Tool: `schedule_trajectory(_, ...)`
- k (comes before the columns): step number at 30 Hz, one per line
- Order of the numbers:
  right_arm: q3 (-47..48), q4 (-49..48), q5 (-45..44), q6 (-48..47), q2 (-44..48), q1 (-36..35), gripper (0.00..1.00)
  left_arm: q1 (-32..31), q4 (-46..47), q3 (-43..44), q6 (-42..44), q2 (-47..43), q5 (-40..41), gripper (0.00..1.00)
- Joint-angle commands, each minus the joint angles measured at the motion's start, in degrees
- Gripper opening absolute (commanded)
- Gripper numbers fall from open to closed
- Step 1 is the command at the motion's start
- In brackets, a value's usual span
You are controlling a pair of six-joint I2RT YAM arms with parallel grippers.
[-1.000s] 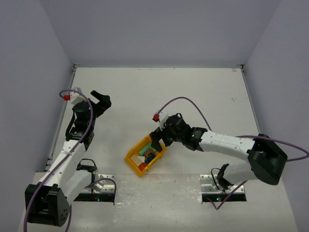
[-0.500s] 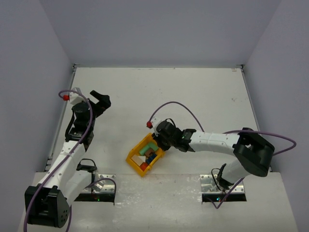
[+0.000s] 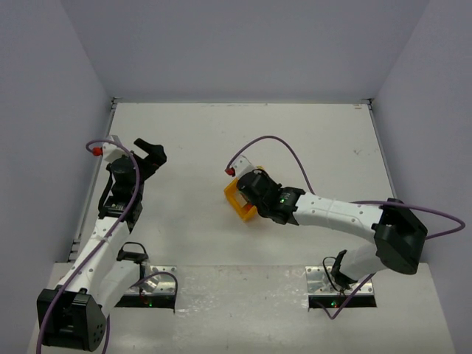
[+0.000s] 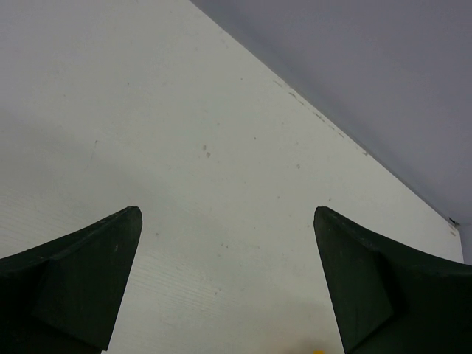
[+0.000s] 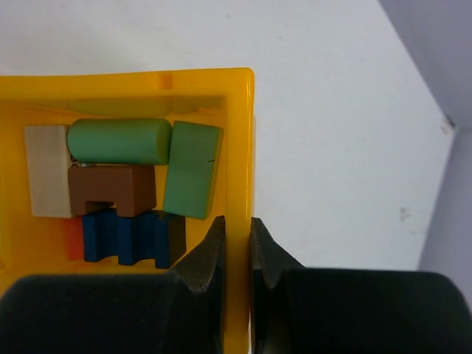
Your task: Build the wood block tower
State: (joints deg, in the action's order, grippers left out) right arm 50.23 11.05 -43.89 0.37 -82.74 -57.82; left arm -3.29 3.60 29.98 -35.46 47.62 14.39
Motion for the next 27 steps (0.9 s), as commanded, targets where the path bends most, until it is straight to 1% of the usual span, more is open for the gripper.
schedule_trajectory(1,4.1,-3.9,-16.2,-9.4,0.4,1.9,0.0,0.4,1.4,0.9,-0.5,-0.4,1.0,1.0)
schedule_trajectory(2,4.2,-3.9,-18.9,-9.9,-0.1,2.1,0.0,0.4,1.4,0.9,-0.5,-0.4,1.1,1.0)
schedule_trajectory(8,5.2,-3.9,-25.8,-10.7,-2.9,3.3,0.0,0.4,1.1,0.9,-0.4,-0.8,1.6,1.0)
schedule_trajectory(11,6.3,-3.3,-31.8,-11.4,-5.8,3.3,0.0,0.4,1.0,0.9,-0.3,-0.8,1.6,1.0)
schedule_trajectory(12,7.5,0.9,-33.1,-9.1,-6.9,3.3,0.0,0.4,1.0,1.0,-0.3,-0.7,1.6,1.0)
schedule_trajectory(13,9.3,7.3,-34.3,-5.3,-8.0,3.3,0.0,0.4,1.0,1.0,-0.4,-0.7,1.6,1.0)
schedule_trajectory(14,11.2,13.5,-34.5,0.2,-9.1,3.3,0.0,0.5,1.0,1.0,-0.4,-0.6,1.6,1.0)
schedule_trajectory(15,13.4,19.9,-35.0,11.7,-11.8,3.3,0.0,0.4,1.0,1.0,-0.4,-0.5,1.7,1.0)
schedule_trajectory(17,20.6,40.3,-38.6,25.1,-16.2,3.1,0.0,0.4,1.0,1.2,-0.4,-0.2,1.6,1.0)
schedule_trajectory(18,23.7,46.8,-40.3,32.4,-19.0,3.0,0.0,0.4,1.1,1.2,-0.4,-0.1,1.5,1.0)
schedule_trajectory(19,27.6,54.0,-40.3,41.6,-22.4,2.9,0.0,0.4,1.1,1.3,-0.4,0.0,1.5,1.0)
schedule_trajectory(20,33.4,75.1,-40.2,56.4,-27.2,2.8,0.0,0.4,1.1,1.4,-0.4,0.2,1.3,1.0)
schedule_trajectory(21,35.3,75.3,-40.3,58.9,-29.7,2.8,0.0,0.4,1.0,1.4,-0.4,0.4,1.3,1.0)
schedule_trajectory(22,36.1,75.4,-41.7,56.9,-32.4,2.5,0.0,0.4,0.9,1.5,-0.2,0.5,1.3,1.0)
schedule_trajectory(24,37.3,75.5,-42.8,55.6,-34.9,2.4,0.0,0.4,0.6,1.8,-0.1,0.6,1.5,1.0)
schedule_trajectory(27,39.0,75.3,-43.5,54.7,-36.7,2.3,0.0,0.4,0.4,1.8,-0.1,0.4,1.7,1.0)
